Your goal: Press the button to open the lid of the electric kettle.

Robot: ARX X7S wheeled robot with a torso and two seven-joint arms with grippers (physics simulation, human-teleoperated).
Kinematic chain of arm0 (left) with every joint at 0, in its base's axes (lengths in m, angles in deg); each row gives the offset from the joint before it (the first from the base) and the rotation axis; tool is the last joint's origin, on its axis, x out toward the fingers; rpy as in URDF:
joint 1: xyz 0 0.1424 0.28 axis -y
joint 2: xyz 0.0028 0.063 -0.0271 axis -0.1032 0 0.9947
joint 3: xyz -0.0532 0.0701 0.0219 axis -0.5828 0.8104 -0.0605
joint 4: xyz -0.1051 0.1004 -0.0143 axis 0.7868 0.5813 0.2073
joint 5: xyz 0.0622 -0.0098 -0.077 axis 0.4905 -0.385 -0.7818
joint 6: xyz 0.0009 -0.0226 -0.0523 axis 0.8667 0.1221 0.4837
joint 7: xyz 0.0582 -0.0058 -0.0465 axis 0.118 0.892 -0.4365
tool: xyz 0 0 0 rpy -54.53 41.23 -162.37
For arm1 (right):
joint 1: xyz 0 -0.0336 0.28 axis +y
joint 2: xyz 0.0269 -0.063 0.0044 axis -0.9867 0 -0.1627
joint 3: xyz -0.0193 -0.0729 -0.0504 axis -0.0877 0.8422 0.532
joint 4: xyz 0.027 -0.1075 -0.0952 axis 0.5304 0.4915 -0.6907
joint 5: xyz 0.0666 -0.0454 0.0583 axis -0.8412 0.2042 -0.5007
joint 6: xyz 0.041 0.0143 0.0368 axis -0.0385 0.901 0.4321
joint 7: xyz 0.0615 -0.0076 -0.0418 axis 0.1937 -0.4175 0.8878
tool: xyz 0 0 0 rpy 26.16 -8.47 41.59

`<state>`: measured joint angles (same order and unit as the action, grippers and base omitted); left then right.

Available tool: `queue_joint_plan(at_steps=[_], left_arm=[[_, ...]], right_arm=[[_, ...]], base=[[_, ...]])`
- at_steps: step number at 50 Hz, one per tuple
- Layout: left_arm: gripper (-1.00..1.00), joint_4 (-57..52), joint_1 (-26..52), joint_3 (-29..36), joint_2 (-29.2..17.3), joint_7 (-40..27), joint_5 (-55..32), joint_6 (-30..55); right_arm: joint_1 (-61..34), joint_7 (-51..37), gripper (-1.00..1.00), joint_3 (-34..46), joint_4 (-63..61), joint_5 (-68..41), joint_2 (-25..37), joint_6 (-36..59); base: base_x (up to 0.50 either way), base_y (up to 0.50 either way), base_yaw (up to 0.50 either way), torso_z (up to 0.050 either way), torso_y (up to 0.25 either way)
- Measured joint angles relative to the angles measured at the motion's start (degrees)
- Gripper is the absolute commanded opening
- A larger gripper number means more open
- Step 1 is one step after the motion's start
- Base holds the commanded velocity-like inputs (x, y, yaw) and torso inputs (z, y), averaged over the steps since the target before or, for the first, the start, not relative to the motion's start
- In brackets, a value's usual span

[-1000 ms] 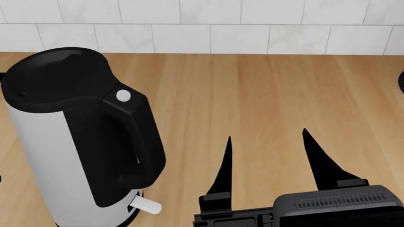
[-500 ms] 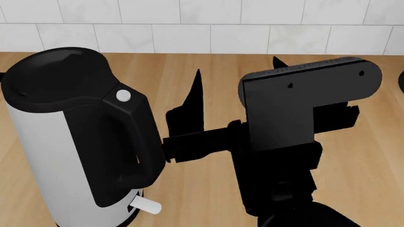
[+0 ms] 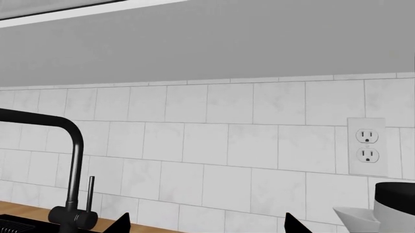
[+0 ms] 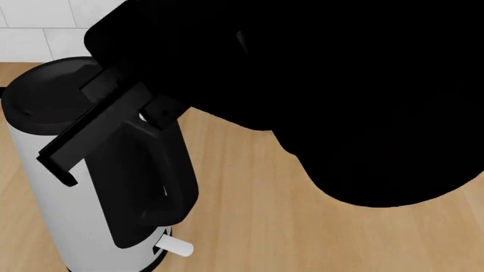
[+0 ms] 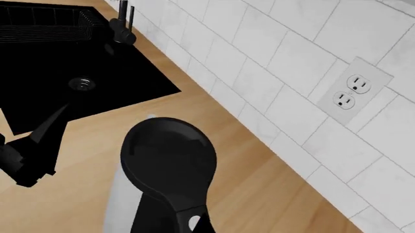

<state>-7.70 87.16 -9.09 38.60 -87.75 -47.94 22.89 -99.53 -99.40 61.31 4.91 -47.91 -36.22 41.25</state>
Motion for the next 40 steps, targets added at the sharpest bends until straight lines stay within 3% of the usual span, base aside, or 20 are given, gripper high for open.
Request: queue_joint_plan(at_steps=[9, 19, 40], left_arm=[[1.00, 0.01, -0.19, 0.24, -0.22, -0.17, 0.07, -0.25], [1.00, 0.06, -0.34, 0.67, -0.49, -0.37, 0.34, -0.54], [1.00, 0.39, -0.28, 1.27, -0.98, -0.82, 0.29, -0.69]], right_arm=[[-11.88, 16.33, -1.00, 12.52, 8.42, 2.64, -0.42, 2.36], [-16.95, 24.65, -1.00, 22.47, 16.28, 4.41, -1.30, 2.43], [-16.75, 35.95, -1.00, 29.22, 23.86, 13.65, -5.30, 0.81]], base=[[0.00, 0.00, 0.00, 0.000, 0.000], [0.00, 0.00, 0.00, 0.000, 0.000], [0.00, 0.00, 0.00, 0.000, 0.000]])
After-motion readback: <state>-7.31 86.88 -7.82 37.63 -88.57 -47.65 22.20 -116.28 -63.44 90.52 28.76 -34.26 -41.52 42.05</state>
